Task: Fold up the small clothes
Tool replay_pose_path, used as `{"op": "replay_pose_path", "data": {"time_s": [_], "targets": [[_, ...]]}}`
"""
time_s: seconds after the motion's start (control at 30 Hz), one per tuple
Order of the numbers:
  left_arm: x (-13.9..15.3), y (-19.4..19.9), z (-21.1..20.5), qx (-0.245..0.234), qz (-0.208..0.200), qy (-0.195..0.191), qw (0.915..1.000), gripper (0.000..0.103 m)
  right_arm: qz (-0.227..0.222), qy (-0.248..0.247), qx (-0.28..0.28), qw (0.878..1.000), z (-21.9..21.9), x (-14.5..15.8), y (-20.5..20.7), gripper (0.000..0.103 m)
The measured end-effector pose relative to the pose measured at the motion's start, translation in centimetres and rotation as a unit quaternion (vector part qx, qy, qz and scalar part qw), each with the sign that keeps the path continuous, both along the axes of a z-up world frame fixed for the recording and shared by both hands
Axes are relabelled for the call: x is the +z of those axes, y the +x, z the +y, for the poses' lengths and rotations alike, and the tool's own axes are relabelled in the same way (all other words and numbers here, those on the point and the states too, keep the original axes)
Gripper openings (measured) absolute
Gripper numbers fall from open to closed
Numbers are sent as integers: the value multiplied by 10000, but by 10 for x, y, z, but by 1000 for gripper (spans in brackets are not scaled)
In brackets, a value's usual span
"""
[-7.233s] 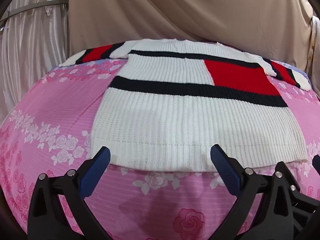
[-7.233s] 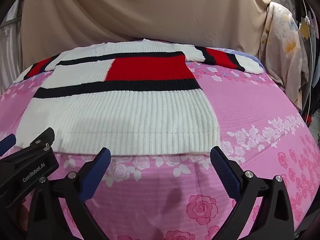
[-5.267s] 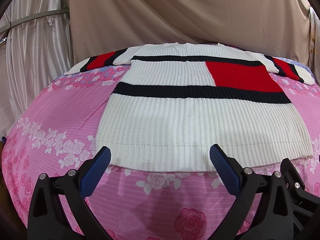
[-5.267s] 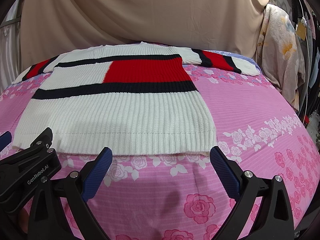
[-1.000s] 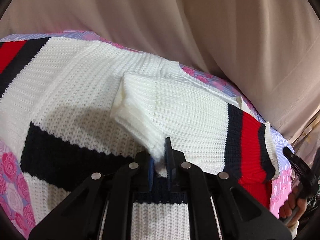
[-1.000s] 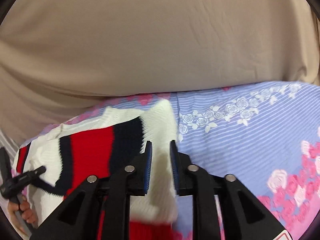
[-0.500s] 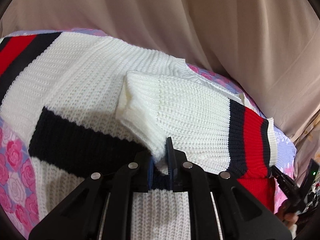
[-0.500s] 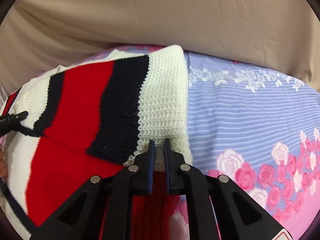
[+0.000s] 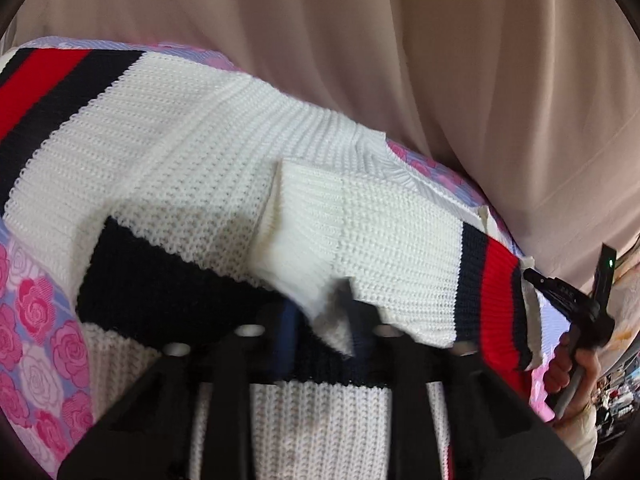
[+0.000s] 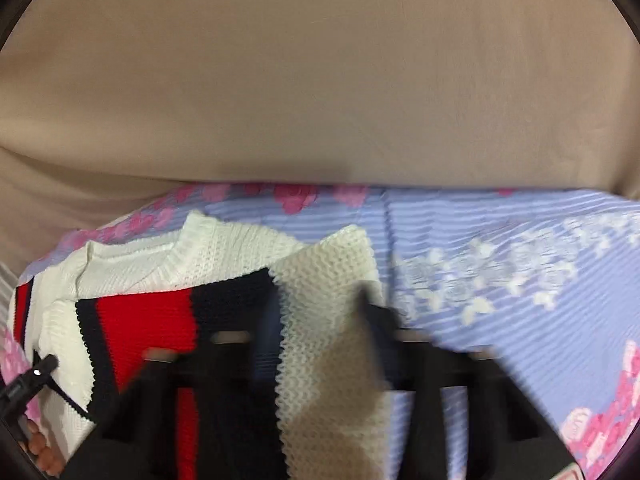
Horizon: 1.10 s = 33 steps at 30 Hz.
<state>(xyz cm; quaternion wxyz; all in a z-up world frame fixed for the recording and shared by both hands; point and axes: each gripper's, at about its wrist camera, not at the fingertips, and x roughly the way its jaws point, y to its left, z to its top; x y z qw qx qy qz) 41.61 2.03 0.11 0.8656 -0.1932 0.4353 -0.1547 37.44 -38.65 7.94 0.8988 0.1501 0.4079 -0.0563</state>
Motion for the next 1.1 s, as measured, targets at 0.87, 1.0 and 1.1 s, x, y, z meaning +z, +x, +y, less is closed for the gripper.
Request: {"op": "replay_pose_path", "data": {"time_s": [0.87, 1.0, 1.1], "targets": [[52, -47, 127, 1133, -750, -364, 9901, 72, -167, -715, 375, 9966, 104, 6, -169, 20], [59, -30, 233, 2357, -668, 12, 9695, 86, 142, -420, 461, 9980, 101, -22, -161, 22], [46, -8, 310, 3189, -327, 136, 9471, 86, 11, -635, 459, 9969, 102, -26, -162, 27]]}}
